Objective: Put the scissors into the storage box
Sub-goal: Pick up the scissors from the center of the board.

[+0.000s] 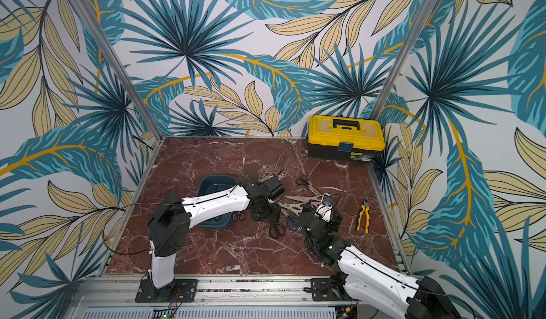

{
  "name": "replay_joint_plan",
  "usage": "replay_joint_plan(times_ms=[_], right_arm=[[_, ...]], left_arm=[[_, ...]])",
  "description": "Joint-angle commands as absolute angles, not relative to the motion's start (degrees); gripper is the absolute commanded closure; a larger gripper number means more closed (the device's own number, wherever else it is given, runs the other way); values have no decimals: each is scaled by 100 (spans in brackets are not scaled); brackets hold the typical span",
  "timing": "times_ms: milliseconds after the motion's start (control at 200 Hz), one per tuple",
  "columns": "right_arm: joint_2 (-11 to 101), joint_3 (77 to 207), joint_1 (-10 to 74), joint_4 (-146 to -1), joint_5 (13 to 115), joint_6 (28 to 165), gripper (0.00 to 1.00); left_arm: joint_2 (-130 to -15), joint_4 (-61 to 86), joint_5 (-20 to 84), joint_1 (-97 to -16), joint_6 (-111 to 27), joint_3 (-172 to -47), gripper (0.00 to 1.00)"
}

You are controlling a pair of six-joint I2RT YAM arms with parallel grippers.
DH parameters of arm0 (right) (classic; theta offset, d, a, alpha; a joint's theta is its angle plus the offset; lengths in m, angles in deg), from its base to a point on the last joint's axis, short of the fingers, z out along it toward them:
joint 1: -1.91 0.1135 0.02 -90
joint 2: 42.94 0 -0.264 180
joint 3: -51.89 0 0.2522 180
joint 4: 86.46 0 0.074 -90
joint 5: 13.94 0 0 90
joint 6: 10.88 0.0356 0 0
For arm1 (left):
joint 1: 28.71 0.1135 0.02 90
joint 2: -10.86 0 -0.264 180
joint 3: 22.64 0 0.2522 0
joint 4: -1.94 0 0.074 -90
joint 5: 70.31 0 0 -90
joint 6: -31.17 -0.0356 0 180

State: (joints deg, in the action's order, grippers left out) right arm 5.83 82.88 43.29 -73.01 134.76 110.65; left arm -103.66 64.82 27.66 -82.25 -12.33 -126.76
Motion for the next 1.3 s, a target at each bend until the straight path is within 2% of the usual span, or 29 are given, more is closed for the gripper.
replay_joint_plan(times_ms=[0, 221, 291, 622, 817, 992, 1208, 1298], right_arm=[[648, 8195, 4313, -7392, 13618, 11153, 0], [812, 8305, 4313, -7287, 13645, 11207, 0], [797, 8295, 4313, -7279, 13656, 11217, 0], [761, 8279, 4313, -7270, 13682, 11250, 0], [742, 8266, 4313, -7256, 13705, 11269, 0], [743, 8273, 4317, -7269, 13699, 11273, 0], [751, 8276, 4313, -7270, 13702, 11262, 0], [760, 8272, 4313, -7270, 13695, 11262, 0]], left_arm=[[-10646, 6488, 3066, -8201, -1015, -13049, 36], [-10840, 6566, 3217, -8338, -838, -13066, 38], [-10917, 6596, 3242, -8351, -865, -13184, 43], [-11197, 7096, 3147, -8410, -946, -13443, 44], [-11442, 7107, 3348, -8409, -1022, -13571, 52], [-11541, 7126, 3384, -8409, -1055, -13608, 52], [-11419, 7247, 2966, -8146, -1328, -13268, 56], [-11310, 7388, 2701, -7984, -1527, -13123, 62]])
